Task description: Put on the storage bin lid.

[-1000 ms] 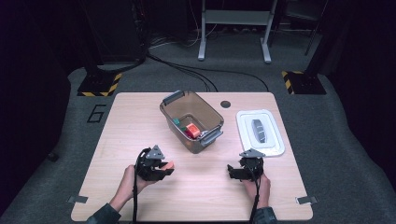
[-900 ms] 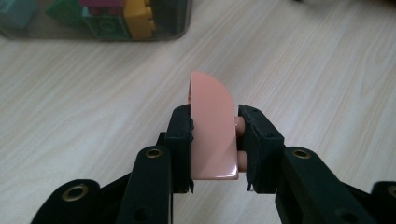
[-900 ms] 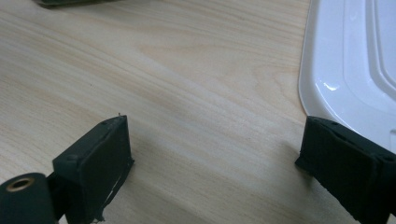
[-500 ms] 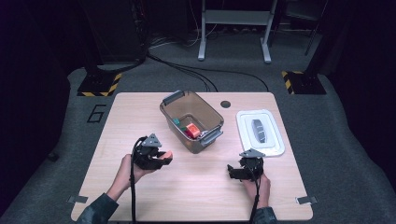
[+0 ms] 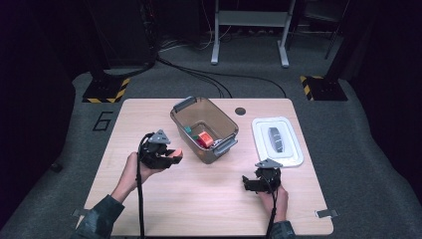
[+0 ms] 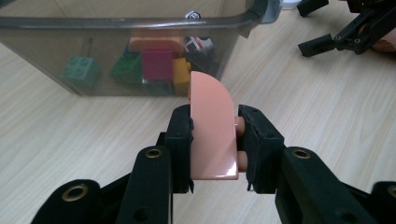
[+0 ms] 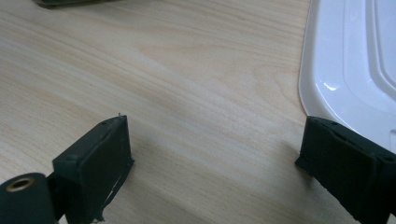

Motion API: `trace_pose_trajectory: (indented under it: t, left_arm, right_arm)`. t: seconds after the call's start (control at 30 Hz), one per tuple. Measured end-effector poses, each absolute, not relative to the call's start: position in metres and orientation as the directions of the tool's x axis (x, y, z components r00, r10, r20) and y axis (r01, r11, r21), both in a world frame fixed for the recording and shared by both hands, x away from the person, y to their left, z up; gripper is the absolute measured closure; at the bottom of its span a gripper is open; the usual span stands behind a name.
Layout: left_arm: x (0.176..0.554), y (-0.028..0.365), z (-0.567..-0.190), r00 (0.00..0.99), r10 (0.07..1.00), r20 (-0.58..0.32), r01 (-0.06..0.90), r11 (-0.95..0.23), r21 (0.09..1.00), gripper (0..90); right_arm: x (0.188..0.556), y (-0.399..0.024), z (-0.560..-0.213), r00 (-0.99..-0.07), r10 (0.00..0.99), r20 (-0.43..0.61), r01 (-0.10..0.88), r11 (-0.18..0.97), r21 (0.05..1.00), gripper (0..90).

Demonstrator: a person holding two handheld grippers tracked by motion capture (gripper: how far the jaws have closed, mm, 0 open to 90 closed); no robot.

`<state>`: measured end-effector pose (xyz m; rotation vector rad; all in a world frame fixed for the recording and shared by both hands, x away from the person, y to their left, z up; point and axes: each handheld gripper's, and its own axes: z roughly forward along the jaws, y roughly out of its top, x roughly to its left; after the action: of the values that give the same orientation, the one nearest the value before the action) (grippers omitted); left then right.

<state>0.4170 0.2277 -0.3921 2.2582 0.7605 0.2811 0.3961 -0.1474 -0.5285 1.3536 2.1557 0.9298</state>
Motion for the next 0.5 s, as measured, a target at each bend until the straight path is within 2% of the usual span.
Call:
trace_pose_trajectory:
  t: [0.5]
  left_arm:
    - [0.433, 0.210, -0.359, 0.815, 0.579, 0.029, 0.391, -0.585, 0.710, 66.7]
  right_arm:
    - [0.396, -0.147, -0.529, -0.432, 0.902, -0.006, 0.615, 0.299, 0.730, 7.8]
